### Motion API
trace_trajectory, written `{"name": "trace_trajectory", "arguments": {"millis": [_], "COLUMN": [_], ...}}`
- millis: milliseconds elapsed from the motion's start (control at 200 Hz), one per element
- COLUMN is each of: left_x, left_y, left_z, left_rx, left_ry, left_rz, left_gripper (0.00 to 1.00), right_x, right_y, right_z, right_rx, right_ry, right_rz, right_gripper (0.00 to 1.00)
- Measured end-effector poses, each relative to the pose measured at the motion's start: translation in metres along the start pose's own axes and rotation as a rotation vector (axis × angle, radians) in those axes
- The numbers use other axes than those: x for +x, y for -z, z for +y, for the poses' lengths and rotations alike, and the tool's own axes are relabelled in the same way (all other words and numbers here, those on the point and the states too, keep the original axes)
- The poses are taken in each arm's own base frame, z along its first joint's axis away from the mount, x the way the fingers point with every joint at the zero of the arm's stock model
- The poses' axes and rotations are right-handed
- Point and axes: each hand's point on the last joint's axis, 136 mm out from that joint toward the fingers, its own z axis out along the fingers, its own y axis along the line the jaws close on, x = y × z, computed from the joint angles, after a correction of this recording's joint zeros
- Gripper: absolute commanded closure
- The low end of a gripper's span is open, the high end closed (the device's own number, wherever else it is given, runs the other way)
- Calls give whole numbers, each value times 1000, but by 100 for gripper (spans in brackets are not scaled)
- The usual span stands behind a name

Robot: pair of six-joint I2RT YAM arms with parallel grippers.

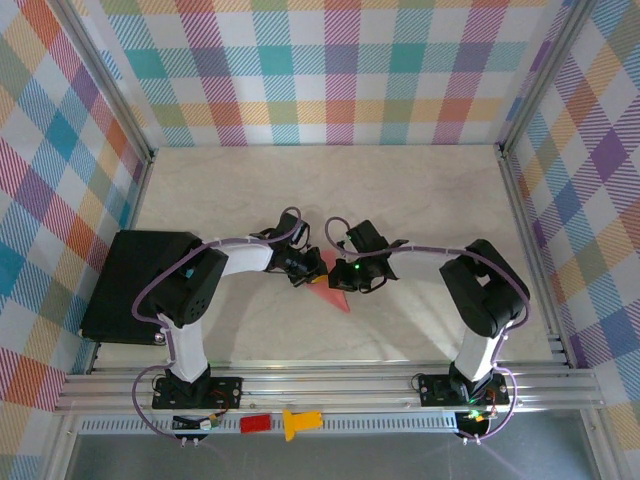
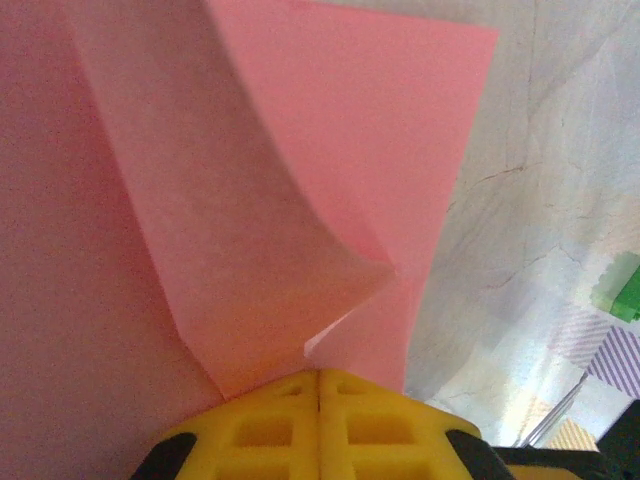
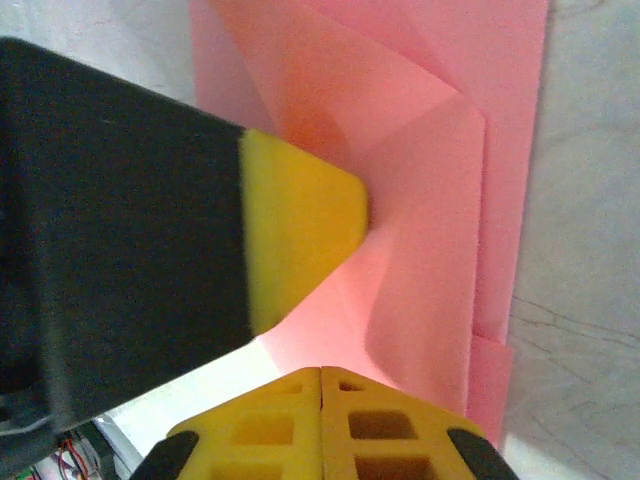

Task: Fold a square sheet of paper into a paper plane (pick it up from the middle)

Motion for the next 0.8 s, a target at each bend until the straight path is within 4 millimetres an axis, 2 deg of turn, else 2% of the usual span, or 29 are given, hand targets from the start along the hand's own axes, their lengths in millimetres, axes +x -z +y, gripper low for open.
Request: {"name": "trace_trajectory", "arguments": {"millis": [135, 400, 800], "left_x": [-1, -2, -2], "left_y": [0, 0, 0], "left_z": [1, 3, 4], "left_rx": [-12, -43, -54], "left_ry": [4, 8, 5], "left_rz": [-2, -16, -23], "left_gripper": [96, 98, 98], "right_x": [6, 9, 51], "right_y": [-8, -8, 10], "right_z": [-10, -12, -28], "right_rx": [23, 23, 34], "right_ry": [-20, -16, -34], "right_rz": [29, 29, 66], "right_gripper": [94, 95, 95]}}
